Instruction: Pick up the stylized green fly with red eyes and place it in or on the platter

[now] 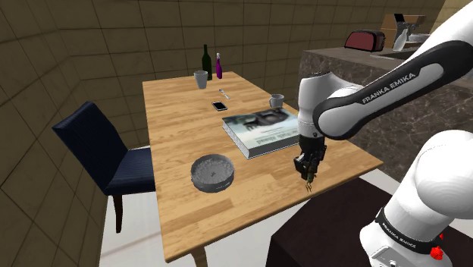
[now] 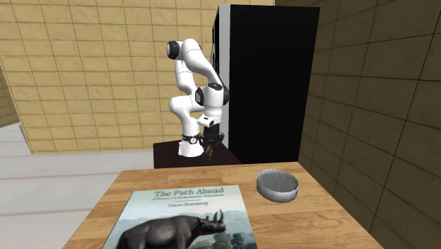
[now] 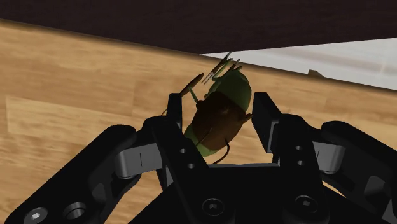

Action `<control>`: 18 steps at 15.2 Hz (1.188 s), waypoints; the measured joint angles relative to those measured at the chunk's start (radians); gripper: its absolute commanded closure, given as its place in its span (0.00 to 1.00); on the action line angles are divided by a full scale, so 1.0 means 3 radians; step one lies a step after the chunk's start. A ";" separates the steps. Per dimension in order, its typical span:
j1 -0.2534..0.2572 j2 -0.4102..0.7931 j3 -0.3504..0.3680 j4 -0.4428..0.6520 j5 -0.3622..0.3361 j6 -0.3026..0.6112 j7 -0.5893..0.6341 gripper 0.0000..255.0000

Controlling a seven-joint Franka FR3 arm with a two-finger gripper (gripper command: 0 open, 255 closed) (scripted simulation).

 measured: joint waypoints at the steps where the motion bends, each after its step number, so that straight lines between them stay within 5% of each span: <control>1: -0.0003 -0.0036 -0.0006 0.0023 -0.0003 -0.0059 -0.0006 1.00; 15: 0.0005 -0.0565 -0.0053 0.0379 -0.0013 -0.0944 -0.0040 1.00; 18: 0.0051 -0.0276 0.0036 0.0638 0.0040 -0.0916 0.0066 1.00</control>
